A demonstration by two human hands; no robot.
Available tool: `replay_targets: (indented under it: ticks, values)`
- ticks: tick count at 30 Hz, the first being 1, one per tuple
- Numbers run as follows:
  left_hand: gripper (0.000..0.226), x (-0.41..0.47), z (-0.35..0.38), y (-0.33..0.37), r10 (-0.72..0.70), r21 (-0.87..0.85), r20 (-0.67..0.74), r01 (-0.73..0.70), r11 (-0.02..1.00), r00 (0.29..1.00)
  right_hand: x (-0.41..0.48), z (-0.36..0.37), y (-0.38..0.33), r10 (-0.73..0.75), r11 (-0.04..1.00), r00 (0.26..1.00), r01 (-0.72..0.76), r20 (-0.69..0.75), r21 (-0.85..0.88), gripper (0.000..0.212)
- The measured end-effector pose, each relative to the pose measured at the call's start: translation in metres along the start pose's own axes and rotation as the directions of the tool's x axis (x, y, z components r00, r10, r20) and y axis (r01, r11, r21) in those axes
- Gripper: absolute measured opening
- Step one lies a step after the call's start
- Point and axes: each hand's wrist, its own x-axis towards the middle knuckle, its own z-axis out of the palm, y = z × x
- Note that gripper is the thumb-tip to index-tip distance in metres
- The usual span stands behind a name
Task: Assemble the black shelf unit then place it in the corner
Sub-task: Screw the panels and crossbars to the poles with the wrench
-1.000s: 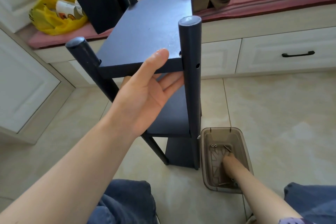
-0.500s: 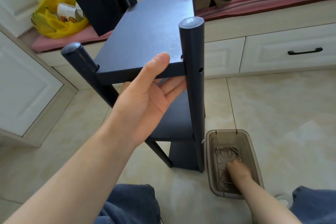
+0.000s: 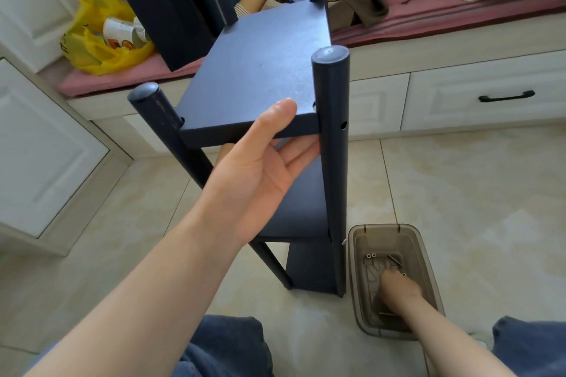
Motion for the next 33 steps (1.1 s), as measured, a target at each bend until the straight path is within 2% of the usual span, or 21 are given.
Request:
replay_targets:
  ticks: [4, 7, 10, 12, 14, 17, 21, 24, 27, 30, 33]
  values:
    - [0.021, 0.0, 0.001, 0.001, -0.005, -0.022, -0.006, 0.005, 1.0, 1.0, -0.007, -0.035, -0.008, -0.07, 0.991, 0.996, 0.063, 0.052, 0.117, 0.023]
    - [0.019, -0.001, -0.001, 0.001, -0.003, -0.025, -0.015, 0.002, 1.0, 1.0, -0.015, -0.075, -0.017, -0.098, 0.986, 0.994, 0.091, 0.045, 0.137, 0.008]
    - [0.014, -0.004, -0.003, 0.003, 0.008, -0.036, -0.032, -0.009, 0.999, 0.999, -0.035, -0.123, -0.028, -0.143, 0.985, 0.989, 0.138, 0.044, 0.101, 0.018]
    - [0.029, -0.006, -0.007, 0.004, 0.013, -0.048, -0.035, -0.015, 0.999, 0.999, -0.053, -0.16, -0.034, -0.228, 0.969, 0.974, 0.227, 0.005, 0.095, 0.021]
    - [0.037, -0.008, -0.009, 0.004, 0.01, -0.067, -0.037, -0.013, 0.998, 0.999, -0.077, -0.197, -0.036, -0.311, 0.932, 0.95, 0.312, -0.032, 0.183, 0.017]
    - [0.043, -0.011, -0.01, 0.005, 0.008, -0.074, -0.037, -0.01, 0.997, 0.999, -0.121, -0.241, -0.035, -0.401, 0.838, 0.916, 0.373, -0.013, 0.397, 0.007]
    - [0.034, -0.012, -0.007, 0.004, 0.012, -0.083, -0.071, -0.017, 0.996, 0.997, -0.173, -0.276, -0.031, -0.495, 0.717, 0.867, 0.442, -0.054, 0.538, 0.011]
    - [0.023, -0.01, -0.004, 0.005, 0.012, -0.076, -0.07, -0.017, 0.997, 0.997, -0.206, -0.299, -0.029, -0.538, 0.612, 0.824, 0.527, -0.179, 0.589, 0.01]
    - [0.036, -0.007, -0.001, 0.007, 0.018, -0.077, -0.045, -0.021, 0.997, 0.999, -0.232, -0.323, -0.027, -0.525, 0.537, 0.764, 0.639, -0.375, 0.551, 0.004]
    - [0.043, -0.004, 0.0, 0.006, 0.013, -0.083, -0.044, -0.017, 0.996, 0.999, -0.255, -0.339, -0.02, -0.52, 0.464, 0.693, 0.72, -0.499, 0.517, 0.002]
    - [0.032, -0.004, 0.001, 0.006, 0.028, -0.09, -0.031, -0.03, 0.996, 0.999, -0.272, -0.344, -0.013, -0.494, 0.344, 0.593, 0.805, -0.636, 0.483, 0.02]
